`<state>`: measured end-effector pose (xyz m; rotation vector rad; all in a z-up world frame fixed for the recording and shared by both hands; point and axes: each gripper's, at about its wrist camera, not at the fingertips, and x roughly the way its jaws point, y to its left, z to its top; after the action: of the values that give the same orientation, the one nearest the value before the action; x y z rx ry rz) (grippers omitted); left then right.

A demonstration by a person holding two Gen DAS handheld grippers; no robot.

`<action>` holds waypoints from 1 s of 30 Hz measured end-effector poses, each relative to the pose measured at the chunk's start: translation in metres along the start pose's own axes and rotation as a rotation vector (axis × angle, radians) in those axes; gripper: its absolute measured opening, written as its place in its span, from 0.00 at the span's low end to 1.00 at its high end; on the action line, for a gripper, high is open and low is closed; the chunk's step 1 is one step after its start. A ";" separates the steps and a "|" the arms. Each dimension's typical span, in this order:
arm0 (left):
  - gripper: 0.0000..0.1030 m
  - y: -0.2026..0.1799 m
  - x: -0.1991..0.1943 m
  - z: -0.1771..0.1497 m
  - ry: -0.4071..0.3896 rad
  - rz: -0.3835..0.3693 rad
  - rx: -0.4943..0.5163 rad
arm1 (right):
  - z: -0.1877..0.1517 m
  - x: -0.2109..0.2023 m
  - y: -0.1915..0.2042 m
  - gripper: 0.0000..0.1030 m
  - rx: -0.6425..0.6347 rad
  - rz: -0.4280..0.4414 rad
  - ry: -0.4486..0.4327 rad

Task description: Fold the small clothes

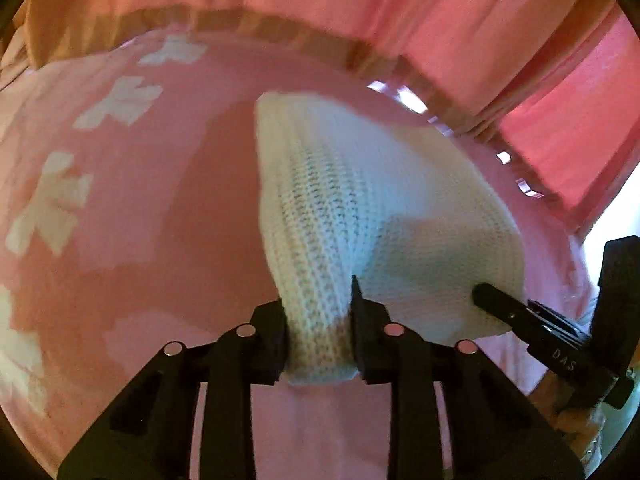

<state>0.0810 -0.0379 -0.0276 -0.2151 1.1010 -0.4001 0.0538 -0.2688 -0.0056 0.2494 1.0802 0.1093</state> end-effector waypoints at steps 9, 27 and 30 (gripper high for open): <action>0.69 0.000 -0.019 -0.004 -0.053 -0.031 -0.022 | 0.001 -0.011 -0.025 0.56 0.076 -0.001 -0.001; 0.42 -0.008 -0.014 0.105 -0.028 -0.235 0.019 | 0.090 -0.038 0.038 0.21 -0.007 0.115 -0.207; 0.46 0.006 -0.055 0.117 -0.107 -0.240 0.041 | 0.102 -0.063 0.065 0.22 -0.072 0.144 -0.274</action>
<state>0.1656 -0.0131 0.0667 -0.3308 0.9635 -0.6183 0.1171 -0.2339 0.1104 0.2685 0.7839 0.2357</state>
